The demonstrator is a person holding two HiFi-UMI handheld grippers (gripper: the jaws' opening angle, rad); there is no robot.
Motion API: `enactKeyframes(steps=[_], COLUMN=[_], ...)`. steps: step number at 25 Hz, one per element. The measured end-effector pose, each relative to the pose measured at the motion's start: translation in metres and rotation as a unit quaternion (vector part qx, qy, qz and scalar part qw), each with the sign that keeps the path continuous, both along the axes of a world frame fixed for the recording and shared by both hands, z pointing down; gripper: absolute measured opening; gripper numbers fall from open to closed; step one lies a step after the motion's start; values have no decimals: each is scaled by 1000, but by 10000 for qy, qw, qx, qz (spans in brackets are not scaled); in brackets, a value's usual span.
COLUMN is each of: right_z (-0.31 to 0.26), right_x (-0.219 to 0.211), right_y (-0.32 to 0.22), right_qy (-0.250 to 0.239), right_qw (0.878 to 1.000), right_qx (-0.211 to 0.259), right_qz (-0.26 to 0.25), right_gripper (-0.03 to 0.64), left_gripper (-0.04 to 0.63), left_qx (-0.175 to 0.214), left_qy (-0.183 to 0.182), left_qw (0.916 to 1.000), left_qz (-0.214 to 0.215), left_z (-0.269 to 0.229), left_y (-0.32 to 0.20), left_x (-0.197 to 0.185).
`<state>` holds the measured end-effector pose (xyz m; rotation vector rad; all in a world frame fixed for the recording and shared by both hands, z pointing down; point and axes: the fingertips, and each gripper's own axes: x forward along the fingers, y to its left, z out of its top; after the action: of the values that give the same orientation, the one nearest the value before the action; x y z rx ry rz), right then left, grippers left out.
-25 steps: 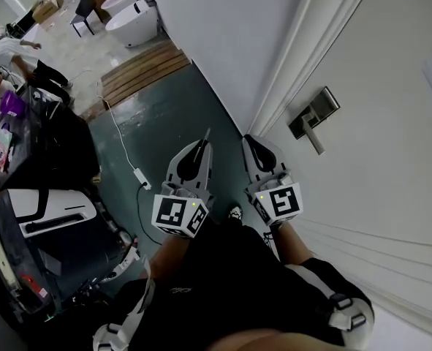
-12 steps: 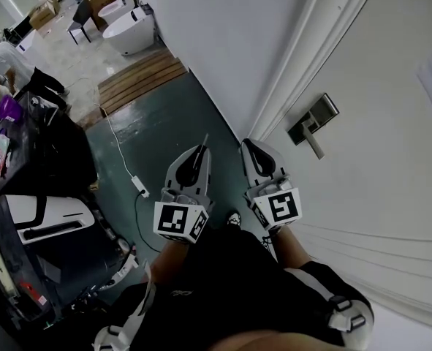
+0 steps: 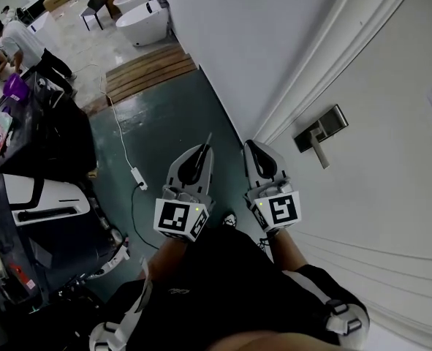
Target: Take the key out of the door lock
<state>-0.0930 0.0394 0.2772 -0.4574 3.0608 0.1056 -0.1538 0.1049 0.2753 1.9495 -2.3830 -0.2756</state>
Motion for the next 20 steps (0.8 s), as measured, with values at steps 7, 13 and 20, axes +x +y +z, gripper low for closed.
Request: enactKeyframes(steps=[7,13,20], right_z=[0,2,4], right_x=[-6,-16,-22], right_y=[14,21,27], right_qy=[-24,15,-1], right_qw=[9997,9991,9987], right_qx=[-46,-84,-116], right_qz=[-259,-407,-486], right_gripper=[6,6,7], left_gripper=[37,37,37], left_qx=[-16,-47,-85], left_qy=[12,16,21], left_qw=[9999,9997,9994], left_qz=[-118,-254,-324], left_z=[1,2,4], left_y=[12,22,27], left_x=[-3,-10,-14])
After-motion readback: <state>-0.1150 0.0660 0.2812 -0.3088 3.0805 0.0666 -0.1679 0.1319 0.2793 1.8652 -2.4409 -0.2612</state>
